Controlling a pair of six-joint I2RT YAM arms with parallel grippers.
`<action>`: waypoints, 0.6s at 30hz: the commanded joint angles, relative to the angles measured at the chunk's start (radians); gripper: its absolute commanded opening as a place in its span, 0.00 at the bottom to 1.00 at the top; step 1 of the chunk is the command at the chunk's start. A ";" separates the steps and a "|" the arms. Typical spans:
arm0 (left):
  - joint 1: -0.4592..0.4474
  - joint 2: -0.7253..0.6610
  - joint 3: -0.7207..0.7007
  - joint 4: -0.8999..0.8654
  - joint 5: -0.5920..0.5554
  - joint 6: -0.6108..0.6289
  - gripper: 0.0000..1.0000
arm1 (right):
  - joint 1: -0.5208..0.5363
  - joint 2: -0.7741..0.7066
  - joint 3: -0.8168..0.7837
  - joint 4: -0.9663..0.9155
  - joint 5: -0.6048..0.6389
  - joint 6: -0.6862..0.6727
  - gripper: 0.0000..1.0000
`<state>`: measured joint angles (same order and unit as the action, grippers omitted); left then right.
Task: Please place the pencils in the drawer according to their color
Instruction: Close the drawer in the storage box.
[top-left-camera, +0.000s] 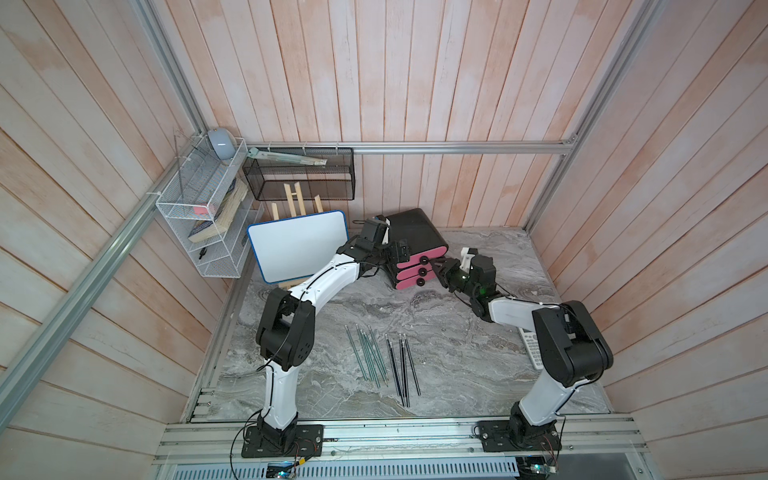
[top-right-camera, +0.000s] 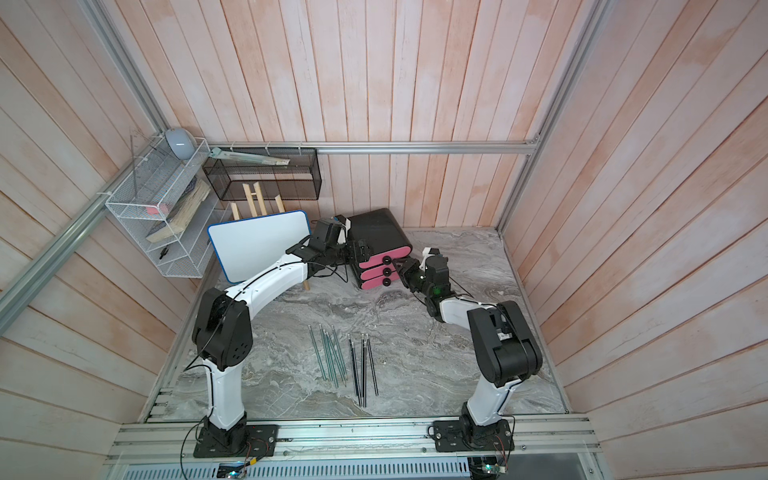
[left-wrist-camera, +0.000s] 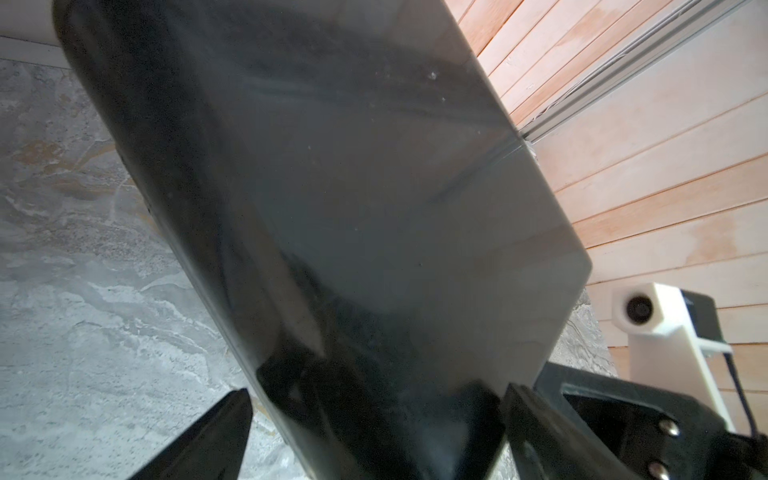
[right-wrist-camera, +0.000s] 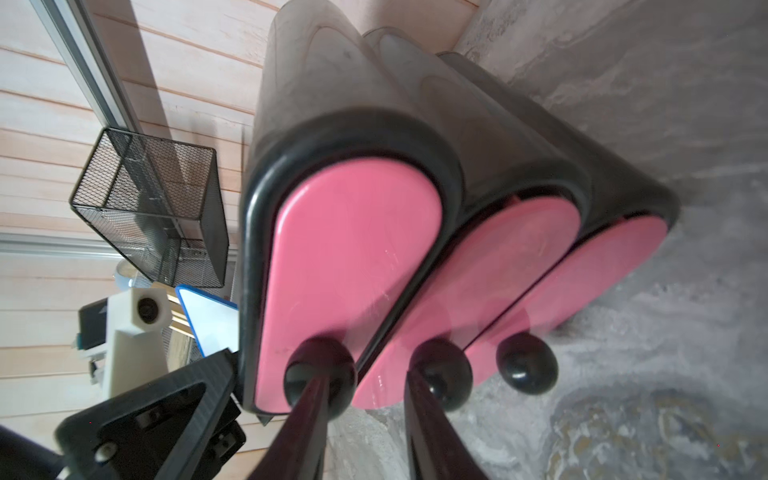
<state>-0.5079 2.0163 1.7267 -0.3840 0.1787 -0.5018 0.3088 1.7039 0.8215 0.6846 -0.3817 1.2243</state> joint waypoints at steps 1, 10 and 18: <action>0.026 0.018 0.050 -0.154 -0.016 0.013 1.00 | 0.012 -0.050 -0.053 0.046 -0.005 -0.008 0.49; 0.048 0.032 0.120 -0.199 -0.006 0.041 1.00 | 0.014 0.002 -0.161 0.203 -0.024 0.057 0.53; 0.054 0.047 0.129 -0.207 -0.002 0.051 0.99 | 0.016 0.089 -0.163 0.321 -0.039 0.097 0.54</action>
<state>-0.4591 2.0346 1.8328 -0.5621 0.1761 -0.4740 0.3195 1.7615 0.6533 0.9226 -0.4023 1.2976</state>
